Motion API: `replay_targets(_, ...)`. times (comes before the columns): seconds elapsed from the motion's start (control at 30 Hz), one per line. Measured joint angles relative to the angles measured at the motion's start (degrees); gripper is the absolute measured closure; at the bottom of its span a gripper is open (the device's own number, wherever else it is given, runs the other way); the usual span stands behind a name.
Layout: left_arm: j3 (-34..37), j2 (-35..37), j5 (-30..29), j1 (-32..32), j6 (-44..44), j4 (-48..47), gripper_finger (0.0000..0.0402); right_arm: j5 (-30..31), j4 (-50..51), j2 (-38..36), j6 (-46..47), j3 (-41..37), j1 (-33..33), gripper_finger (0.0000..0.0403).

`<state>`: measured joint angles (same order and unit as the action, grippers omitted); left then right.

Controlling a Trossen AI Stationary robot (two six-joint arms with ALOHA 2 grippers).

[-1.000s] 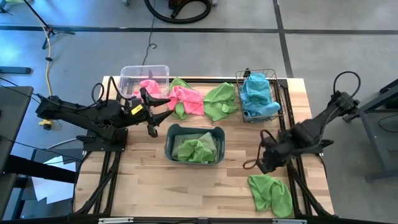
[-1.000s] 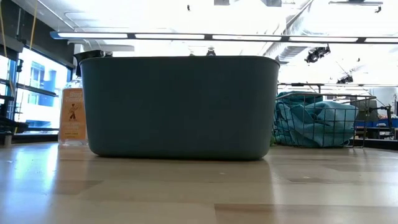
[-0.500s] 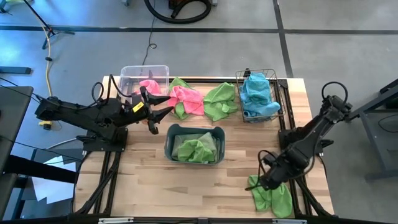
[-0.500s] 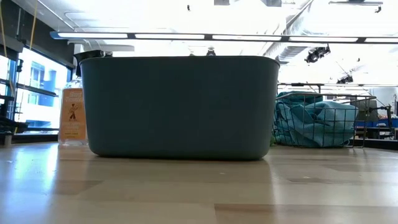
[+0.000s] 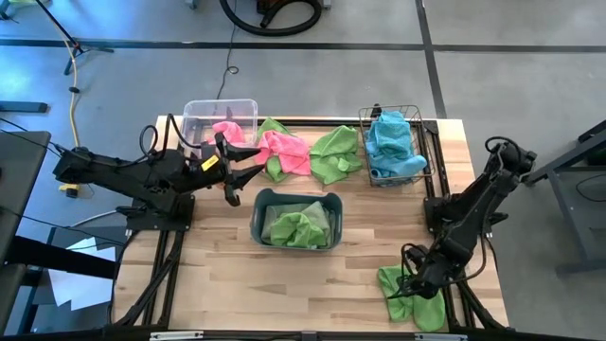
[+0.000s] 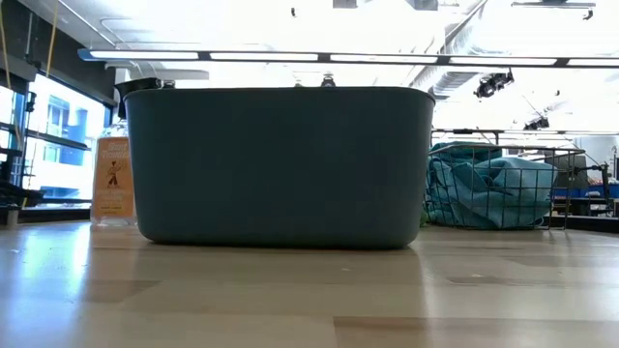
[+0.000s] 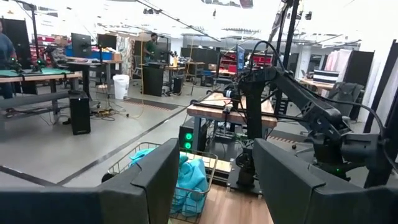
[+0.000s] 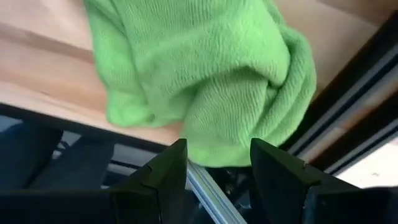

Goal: Sort microfiber towel by color & place in baskets
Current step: Put the green microfiber cloth into the blue bin

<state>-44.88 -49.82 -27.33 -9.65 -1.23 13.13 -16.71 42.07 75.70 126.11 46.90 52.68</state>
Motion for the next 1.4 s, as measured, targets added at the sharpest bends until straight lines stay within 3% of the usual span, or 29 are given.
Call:
replay_targets(0.17,0.00,0.00,0.00,0.00,-1.20,0.02,0.0209,3.16,0.55,-0.01,1.94,0.14,-0.54,0.0229)
replay_targets(0.47,0.00,0.00,0.99,0.00,-1.58,0.02,0.0209,3.20,3.33,3.67,2.41,0.17,-0.51,0.0229)
replay_targets(1.13,0.00,0.00,1.70,0.00,-1.72,0.02,0.0209,2.48,-3.70,19.15,0.91,0.58,-0.60,0.0229)
replay_targets(1.4,0.00,0.00,1.70,0.00,-1.78,0.02,0.0209,2.60,-3.57,19.85,-2.27,0.54,-0.60,0.0229)
